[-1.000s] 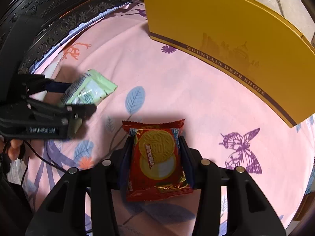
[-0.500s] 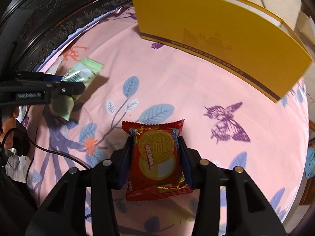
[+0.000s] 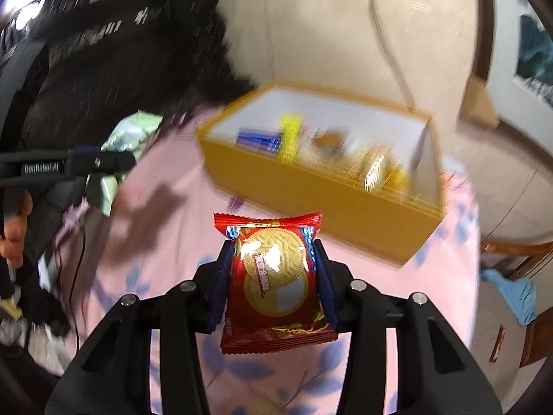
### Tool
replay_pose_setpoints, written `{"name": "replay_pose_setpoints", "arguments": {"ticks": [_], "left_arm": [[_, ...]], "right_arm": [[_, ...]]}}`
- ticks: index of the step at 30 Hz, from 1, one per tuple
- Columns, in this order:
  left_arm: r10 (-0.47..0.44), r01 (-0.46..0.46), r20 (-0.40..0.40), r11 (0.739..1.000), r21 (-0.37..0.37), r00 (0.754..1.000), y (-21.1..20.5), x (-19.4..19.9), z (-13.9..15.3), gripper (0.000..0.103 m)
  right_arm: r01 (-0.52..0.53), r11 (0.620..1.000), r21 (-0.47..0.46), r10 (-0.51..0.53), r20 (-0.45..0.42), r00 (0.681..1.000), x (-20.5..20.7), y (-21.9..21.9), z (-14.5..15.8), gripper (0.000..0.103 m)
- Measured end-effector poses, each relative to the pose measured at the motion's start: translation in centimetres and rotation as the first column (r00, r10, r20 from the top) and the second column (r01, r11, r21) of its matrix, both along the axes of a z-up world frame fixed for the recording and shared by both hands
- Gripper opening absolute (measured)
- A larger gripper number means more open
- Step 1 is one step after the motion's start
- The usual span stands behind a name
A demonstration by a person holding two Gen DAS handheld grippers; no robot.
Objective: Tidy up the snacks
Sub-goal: 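Carry green packet and red biscuit pack into the yellow box and release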
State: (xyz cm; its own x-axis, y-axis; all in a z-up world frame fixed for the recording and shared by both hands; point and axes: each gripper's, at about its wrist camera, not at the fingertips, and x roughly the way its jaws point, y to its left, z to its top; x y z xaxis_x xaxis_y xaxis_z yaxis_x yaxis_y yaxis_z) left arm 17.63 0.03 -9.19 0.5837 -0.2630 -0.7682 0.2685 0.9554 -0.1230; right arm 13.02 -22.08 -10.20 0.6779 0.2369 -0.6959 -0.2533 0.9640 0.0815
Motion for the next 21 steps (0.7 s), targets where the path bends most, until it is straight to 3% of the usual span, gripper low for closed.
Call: {"name": "replay_pose_setpoints", "arguments": {"ticks": [4, 11, 21], "left_arm": [[-0.032, 0.034, 0.081, 0.999, -0.016, 0.996, -2.4, 2.4, 3.4, 0.046], [-0.057, 0.066, 0.178, 0.997, -0.047, 0.982, -6.3, 7.1, 7.7, 0.046], [-0.074, 0.079, 0.158, 0.997, -0.027, 0.985, -11.0, 13.0, 6.4, 0.046]], "right_arm": [[0.069, 0.997, 0.022, -0.071, 0.107, 0.992, 2.1, -2.3, 3.7, 0.045], [0.157, 0.986, 0.047, -0.163, 0.213, 0.963, 6.5, -4.8, 7.0, 0.045], [0.208, 0.976, 0.06, -0.216, 0.222, 0.951, 10.7, -5.7, 7.0, 0.045]]}}
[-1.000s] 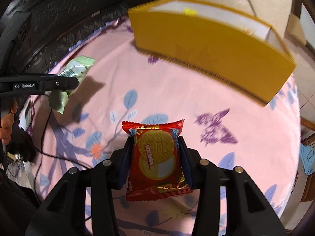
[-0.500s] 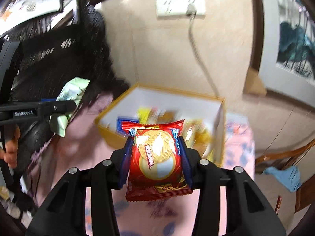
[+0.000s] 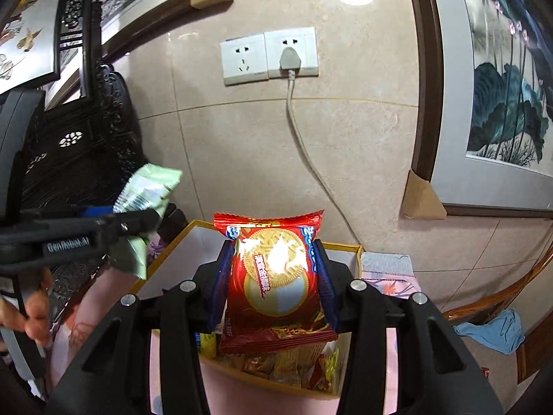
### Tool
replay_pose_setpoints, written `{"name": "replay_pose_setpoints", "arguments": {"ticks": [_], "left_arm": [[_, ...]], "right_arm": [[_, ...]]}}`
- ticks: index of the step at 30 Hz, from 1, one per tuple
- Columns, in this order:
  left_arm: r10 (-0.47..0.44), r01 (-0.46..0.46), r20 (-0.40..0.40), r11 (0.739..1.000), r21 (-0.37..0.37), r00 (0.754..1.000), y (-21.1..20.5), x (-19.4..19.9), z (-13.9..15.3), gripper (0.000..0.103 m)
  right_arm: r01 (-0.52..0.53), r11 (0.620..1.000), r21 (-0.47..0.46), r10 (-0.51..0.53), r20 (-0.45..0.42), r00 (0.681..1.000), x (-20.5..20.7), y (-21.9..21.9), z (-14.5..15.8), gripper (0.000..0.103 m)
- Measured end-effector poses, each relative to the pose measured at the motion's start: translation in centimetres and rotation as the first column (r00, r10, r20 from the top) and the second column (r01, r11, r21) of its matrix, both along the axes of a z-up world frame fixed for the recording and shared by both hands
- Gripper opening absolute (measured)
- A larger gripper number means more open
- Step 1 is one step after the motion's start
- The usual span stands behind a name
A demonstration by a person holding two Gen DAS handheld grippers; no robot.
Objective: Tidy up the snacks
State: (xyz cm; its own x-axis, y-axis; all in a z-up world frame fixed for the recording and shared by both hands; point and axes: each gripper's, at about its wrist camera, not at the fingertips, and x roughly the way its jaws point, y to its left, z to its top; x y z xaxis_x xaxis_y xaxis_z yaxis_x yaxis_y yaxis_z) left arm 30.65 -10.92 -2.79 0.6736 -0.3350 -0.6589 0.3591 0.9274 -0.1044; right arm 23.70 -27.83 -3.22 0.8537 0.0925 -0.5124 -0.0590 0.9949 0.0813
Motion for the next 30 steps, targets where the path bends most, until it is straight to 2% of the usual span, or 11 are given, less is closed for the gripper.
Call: {"name": "replay_pose_setpoints", "arguments": {"ticks": [7, 10, 11, 12, 13, 14, 20, 30], "left_arm": [[0.004, -0.004, -0.028, 1.0, 0.017, 1.0, -0.9, 1.5, -1.8, 0.046], [0.015, -0.014, -0.028, 1.0, 0.024, 0.999, -1.0, 1.8, -2.1, 0.052], [0.029, -0.028, -0.025, 0.999, 0.031, 0.999, -1.0, 1.9, -2.2, 0.069], [0.051, -0.05, -0.02, 0.998, 0.045, 0.999, -1.0, 1.9, -2.3, 0.092], [0.072, -0.071, -0.01, 0.996, 0.058, 0.997, -1.0, 1.9, -2.2, 0.1], [0.103, -0.103, 0.008, 0.992, 0.079, 0.995, -0.9, 1.8, -2.1, 0.101], [0.137, -0.132, -0.057, 0.987, 0.091, 0.989, -0.4, 2.4, -2.4, 0.101], [0.141, -0.135, -0.051, 0.986, 0.101, 0.989, -0.2, 2.0, -2.1, 0.101]], "right_arm": [[0.013, 1.0, 0.004, -0.012, -0.031, 0.999, 1.5, -0.5, -1.4, 0.045], [0.013, 1.0, 0.016, -0.013, -0.05, 0.999, 2.2, -0.7, -2.0, 0.047], [0.019, 1.0, 0.016, -0.018, -0.056, 0.998, 2.4, -0.7, -2.1, 0.058], [0.028, 0.999, 0.015, -0.027, -0.058, 0.998, 2.5, -0.7, -2.2, 0.083], [0.042, 0.999, 0.007, -0.042, -0.055, 0.998, 2.4, -0.6, -2.2, 0.097], [0.052, 0.999, 0.001, -0.051, -0.042, 0.998, 2.2, -0.6, -2.1, 0.102], [0.045, 0.999, -0.006, -0.045, -0.058, 0.997, 2.1, -0.2, -2.3, 0.102], [0.054, 0.998, -0.007, -0.055, -0.086, 0.995, 1.4, -0.3, -2.6, 0.102]]}}
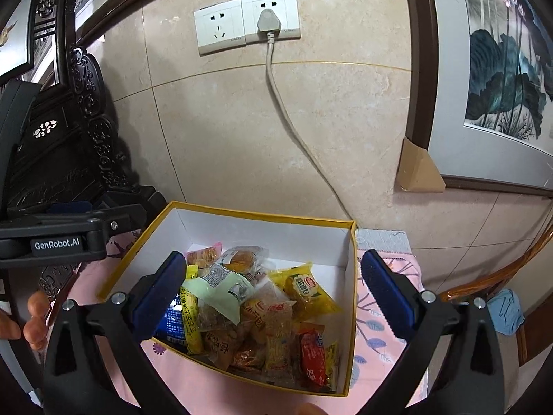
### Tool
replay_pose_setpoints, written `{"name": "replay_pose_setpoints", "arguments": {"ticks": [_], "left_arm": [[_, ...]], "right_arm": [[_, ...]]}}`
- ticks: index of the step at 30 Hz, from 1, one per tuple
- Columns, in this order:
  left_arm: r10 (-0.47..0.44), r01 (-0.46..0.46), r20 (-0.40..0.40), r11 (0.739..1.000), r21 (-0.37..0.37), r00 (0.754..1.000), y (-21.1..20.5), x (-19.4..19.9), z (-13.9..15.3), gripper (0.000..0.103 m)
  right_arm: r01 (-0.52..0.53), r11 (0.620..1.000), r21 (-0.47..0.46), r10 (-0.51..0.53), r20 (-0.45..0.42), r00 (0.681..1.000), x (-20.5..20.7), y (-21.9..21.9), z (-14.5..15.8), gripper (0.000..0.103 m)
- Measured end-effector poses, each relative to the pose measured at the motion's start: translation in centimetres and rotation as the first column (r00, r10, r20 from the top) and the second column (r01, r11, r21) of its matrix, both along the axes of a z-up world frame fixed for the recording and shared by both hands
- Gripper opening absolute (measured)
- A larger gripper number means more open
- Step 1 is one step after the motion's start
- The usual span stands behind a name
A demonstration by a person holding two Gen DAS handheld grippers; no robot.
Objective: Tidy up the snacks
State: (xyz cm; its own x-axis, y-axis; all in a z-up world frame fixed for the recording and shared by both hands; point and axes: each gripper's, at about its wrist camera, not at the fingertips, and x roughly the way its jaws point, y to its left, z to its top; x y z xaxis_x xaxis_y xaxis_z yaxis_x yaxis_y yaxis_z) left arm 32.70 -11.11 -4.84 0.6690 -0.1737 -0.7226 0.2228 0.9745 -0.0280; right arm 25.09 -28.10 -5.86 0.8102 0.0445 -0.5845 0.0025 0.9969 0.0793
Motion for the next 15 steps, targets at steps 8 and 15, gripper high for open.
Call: {"name": "replay_pose_setpoints", "arguments": {"ticks": [8, 15], "left_arm": [[-0.005, 0.005, 0.009, 1.0, 0.024, 1.0, -0.27, -0.47, 0.12, 0.101], [-0.013, 0.011, 0.03, 0.998, 0.065, 0.999, -0.53, -0.73, 0.33, 0.101]], "right_arm": [[0.009, 1.0, -0.006, -0.009, -0.014, 1.0, -0.57, -0.12, -0.29, 0.102], [0.008, 1.0, -0.004, -0.008, -0.017, 1.0, -0.85, -0.03, -0.39, 0.102]]}}
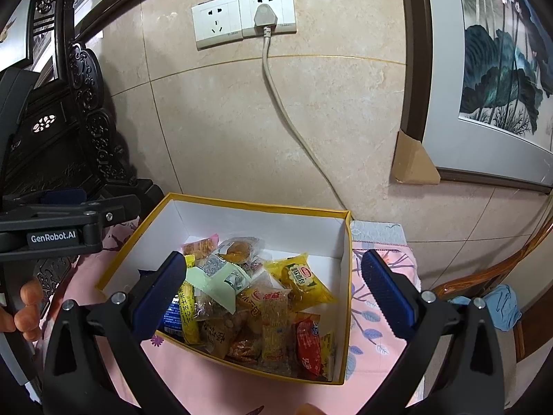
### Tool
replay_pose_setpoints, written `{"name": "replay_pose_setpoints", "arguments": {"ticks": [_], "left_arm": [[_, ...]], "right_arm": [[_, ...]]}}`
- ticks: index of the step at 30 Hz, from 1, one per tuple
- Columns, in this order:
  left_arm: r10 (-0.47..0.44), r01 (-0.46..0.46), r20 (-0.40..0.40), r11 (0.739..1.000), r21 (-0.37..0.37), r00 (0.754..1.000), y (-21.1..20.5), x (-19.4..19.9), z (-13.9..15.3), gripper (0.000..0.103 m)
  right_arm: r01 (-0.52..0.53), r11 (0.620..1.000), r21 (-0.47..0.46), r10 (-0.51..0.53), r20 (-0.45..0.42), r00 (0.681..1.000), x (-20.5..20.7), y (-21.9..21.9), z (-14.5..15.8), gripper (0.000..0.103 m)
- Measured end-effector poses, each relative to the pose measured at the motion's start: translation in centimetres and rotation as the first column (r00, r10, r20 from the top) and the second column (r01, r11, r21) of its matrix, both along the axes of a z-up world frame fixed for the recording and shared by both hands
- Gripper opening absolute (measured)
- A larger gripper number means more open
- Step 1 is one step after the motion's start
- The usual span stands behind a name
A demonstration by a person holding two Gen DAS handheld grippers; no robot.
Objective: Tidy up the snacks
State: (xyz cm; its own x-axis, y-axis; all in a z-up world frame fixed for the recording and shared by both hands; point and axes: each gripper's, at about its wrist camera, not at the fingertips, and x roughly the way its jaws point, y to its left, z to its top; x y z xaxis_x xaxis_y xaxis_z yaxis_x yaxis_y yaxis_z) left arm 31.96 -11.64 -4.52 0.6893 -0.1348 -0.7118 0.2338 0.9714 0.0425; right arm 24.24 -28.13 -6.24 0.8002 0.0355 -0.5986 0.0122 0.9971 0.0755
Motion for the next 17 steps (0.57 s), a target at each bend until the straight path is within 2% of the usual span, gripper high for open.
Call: {"name": "replay_pose_setpoints", "arguments": {"ticks": [4, 7, 17], "left_arm": [[-0.007, 0.007, -0.004, 1.0, -0.006, 1.0, 0.02, 0.06, 0.0, 0.101], [0.002, -0.002, 0.015, 1.0, 0.017, 1.0, 0.01, -0.05, 0.08, 0.101], [0.023, -0.023, -0.004, 1.0, -0.004, 1.0, 0.49, 0.22, 0.08, 0.101]], "right_arm": [[-0.001, 1.0, -0.004, 0.001, 0.0, 1.0, -0.07, 0.08, -0.02, 0.102], [0.0, 1.0, -0.006, 0.0, -0.001, 1.0, -0.13, 0.05, -0.06, 0.102], [-0.002, 1.0, -0.006, 0.002, -0.003, 1.0, -0.24, 0.07, -0.05, 0.102]]}}
